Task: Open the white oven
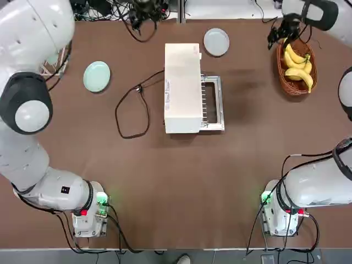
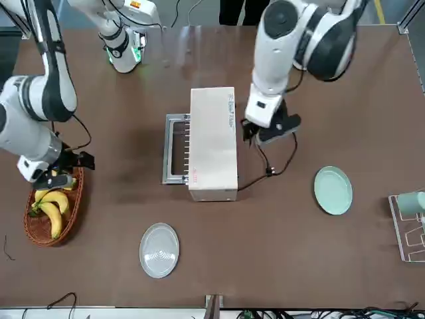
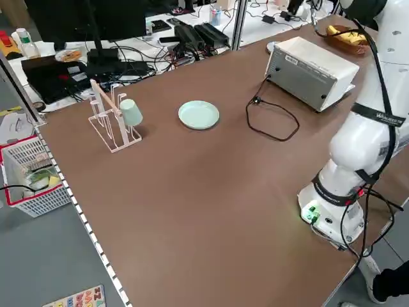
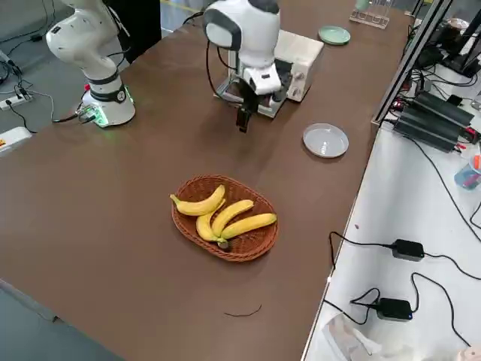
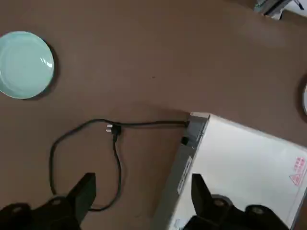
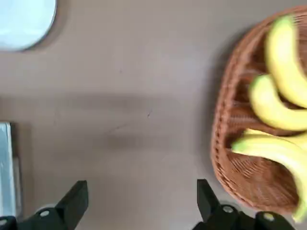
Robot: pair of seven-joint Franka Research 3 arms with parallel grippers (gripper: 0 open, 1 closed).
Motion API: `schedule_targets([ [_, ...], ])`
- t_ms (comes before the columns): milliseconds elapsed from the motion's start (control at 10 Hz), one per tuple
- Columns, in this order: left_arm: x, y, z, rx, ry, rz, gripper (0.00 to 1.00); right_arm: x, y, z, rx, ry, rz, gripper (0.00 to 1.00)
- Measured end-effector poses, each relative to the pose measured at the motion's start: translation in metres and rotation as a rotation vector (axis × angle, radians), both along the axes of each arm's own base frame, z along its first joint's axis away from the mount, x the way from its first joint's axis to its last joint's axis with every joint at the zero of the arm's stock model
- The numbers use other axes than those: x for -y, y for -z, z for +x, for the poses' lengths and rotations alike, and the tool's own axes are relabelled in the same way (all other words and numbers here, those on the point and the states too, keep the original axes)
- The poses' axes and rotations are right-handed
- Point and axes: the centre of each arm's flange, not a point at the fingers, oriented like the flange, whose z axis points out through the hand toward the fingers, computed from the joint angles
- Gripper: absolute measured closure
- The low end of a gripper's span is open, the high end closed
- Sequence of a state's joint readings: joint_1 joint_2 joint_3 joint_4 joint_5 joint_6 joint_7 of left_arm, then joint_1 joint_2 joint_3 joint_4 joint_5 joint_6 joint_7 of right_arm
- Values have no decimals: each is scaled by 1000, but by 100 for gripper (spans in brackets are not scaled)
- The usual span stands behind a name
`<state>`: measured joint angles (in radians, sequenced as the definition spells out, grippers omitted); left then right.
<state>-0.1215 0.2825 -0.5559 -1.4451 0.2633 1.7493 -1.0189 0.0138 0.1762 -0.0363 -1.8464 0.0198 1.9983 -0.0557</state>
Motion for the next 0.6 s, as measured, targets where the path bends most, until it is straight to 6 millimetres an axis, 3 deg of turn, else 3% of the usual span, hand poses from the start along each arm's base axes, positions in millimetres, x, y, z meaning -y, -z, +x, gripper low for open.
schedule_targets([
  [300,-90,-31,18,-111,167,38,0,9,-109,-5,-3,56,-8,0],
  [400,-131,-50,21,-126,189,8,0,12,-141,-14,-14,65,-7,0],
  [600,-216,-87,16,-147,263,-17,0,5,-182,-33,-46,98,-7,0],
])
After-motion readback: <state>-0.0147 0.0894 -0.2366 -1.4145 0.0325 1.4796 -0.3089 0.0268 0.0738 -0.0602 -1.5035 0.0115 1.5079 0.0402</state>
